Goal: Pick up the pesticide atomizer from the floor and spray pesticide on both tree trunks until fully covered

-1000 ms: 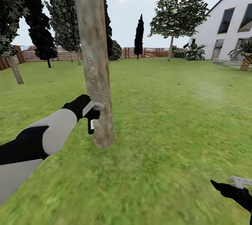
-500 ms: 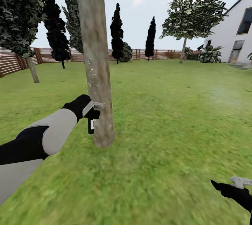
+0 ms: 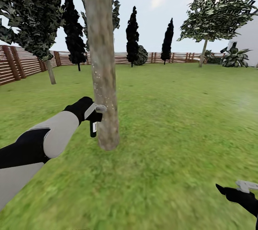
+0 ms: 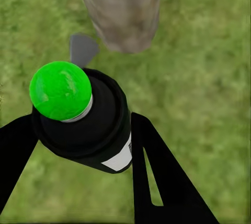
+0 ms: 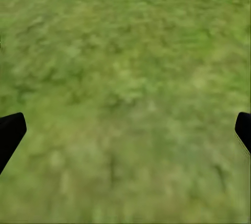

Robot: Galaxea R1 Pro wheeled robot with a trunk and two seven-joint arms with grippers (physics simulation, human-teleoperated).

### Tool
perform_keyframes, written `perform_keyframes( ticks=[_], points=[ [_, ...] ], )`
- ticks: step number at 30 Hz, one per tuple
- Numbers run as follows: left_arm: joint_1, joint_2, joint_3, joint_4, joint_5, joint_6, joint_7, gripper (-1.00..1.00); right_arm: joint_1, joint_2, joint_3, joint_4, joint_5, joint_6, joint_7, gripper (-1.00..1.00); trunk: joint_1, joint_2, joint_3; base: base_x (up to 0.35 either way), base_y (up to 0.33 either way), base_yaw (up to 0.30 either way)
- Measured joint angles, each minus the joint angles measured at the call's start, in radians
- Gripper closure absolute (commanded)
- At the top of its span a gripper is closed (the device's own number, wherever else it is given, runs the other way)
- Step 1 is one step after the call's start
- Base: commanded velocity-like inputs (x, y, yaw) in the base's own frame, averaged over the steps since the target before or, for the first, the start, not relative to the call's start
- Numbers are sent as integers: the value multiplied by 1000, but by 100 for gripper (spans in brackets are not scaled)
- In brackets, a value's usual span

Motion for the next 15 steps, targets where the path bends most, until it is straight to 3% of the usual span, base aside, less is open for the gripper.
perform_keyframes(
  ticks=[15],
  points=[
    [0, 0, 1, 0, 0, 0, 1, 100, 0, 0, 0, 0, 0, 0, 1, -100, 0, 0, 15, 0, -321, 218]
  ],
)
